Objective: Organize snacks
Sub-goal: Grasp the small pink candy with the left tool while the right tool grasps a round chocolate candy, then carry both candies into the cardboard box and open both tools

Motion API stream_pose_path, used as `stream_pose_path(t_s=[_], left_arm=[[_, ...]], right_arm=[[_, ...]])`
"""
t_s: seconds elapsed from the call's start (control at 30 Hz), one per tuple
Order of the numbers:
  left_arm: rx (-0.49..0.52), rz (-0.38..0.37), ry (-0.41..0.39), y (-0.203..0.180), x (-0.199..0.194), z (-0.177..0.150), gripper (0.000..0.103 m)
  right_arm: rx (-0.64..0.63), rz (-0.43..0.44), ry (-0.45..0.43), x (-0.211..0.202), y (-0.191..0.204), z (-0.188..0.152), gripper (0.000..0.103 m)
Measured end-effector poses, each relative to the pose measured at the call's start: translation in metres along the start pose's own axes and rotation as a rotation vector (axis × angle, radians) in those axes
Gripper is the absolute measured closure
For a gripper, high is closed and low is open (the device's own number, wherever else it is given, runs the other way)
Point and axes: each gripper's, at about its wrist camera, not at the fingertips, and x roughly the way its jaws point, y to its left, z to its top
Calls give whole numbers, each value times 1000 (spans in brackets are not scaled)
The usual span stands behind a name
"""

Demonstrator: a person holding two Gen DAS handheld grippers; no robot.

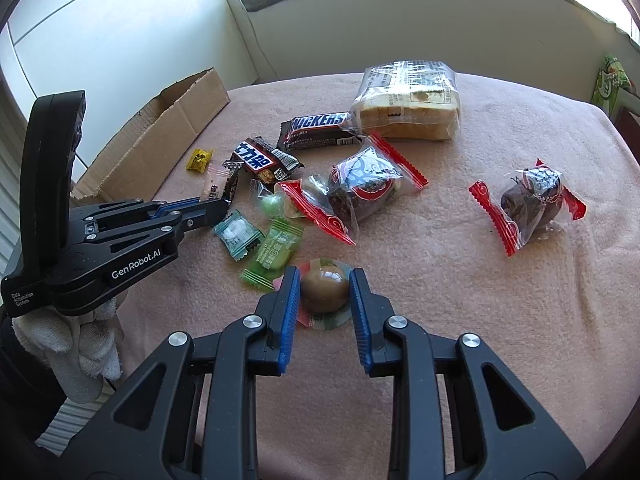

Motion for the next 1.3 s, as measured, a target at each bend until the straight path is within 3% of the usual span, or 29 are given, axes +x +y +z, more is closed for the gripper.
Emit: stream_pose_path(t_s=[0.6,1.03,1.3], left_arm=[[-67,-28,-86,10,-46,-3,98],[-140,45,-194,54,-94,-1,98],[-209,116,-212,99,-107,-7,98]], right_arm=[[-5,-3,-71,-33,13,9,78],[-100,61,-126,-37,64,48,78],[-175,106,-145,-21,106,74,78]])
